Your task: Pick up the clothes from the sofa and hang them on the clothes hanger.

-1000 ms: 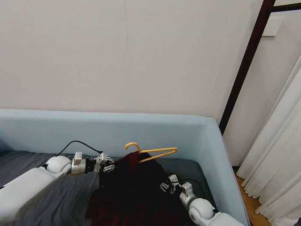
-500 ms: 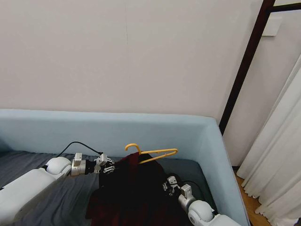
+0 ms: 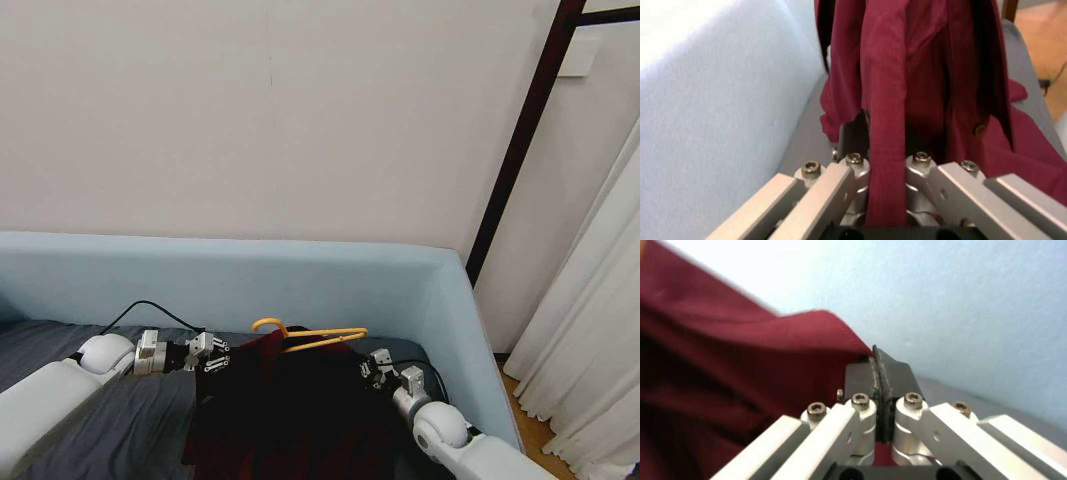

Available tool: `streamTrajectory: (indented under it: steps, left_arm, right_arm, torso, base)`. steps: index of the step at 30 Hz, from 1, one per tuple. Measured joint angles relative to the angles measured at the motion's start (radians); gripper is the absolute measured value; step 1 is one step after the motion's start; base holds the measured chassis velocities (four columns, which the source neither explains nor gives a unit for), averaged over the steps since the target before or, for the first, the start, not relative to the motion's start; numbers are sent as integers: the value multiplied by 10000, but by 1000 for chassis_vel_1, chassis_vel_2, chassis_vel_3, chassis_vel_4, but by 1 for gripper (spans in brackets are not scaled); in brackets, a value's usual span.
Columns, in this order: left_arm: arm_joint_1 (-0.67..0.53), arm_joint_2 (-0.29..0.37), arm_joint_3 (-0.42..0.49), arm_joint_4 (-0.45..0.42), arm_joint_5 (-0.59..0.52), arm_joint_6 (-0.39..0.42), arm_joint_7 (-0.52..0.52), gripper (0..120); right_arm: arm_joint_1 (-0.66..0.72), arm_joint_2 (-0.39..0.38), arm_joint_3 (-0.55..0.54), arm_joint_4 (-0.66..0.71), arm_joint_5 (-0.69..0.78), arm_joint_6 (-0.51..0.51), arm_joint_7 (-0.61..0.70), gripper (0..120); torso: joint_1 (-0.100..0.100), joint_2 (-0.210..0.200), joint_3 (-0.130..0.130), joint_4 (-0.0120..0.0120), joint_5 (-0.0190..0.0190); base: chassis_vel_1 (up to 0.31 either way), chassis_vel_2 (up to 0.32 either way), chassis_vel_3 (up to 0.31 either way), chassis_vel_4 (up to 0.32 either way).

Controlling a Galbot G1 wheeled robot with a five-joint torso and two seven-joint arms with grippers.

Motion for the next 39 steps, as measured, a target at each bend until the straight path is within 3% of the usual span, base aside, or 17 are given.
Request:
streamTrajectory:
  steps: [11, 19, 24, 31, 39]
  left_arm:
    - [52, 230, -441, -145, 1118, -441, 364, 1]
    - [45, 182, -776, 35, 2317, -352, -357, 1]
    - [-1, 176, -750, 117, 2154, -144, -879, 1]
    - [-319, 175, -398, 68, 1777, 171, -1440, 1]
    - [-1397, 119, 507, -286, 1090, 645, -1662, 1]
  right_arm:
    - [512, -660, 101, 696, 193, -175, 116, 0]
    - [586, -1265, 167, 2186, -174, -233, 374, 0]
    - [459, -1882, 253, 3450, -108, -389, 724, 0]
    - [677, -2047, 301, 4548, 326, -746, 1250, 0]
    - [1801, -2405, -275, 6099, 1760, -1663, 2129, 0]
  torso:
    - [0, 0, 0, 0, -1]
    - [0, 0, 0, -2, -1]
    - [0, 0, -1, -2, -1]
    - [0, 0, -1, 1, -1]
    - [0, 1, -1, -1, 1]
  base:
    - [0, 0, 0, 0]
    - [0, 0, 0, 0]
    - [0, 0, 0, 0]
    - [0, 0, 0, 0]
    - [0, 0, 0, 0]
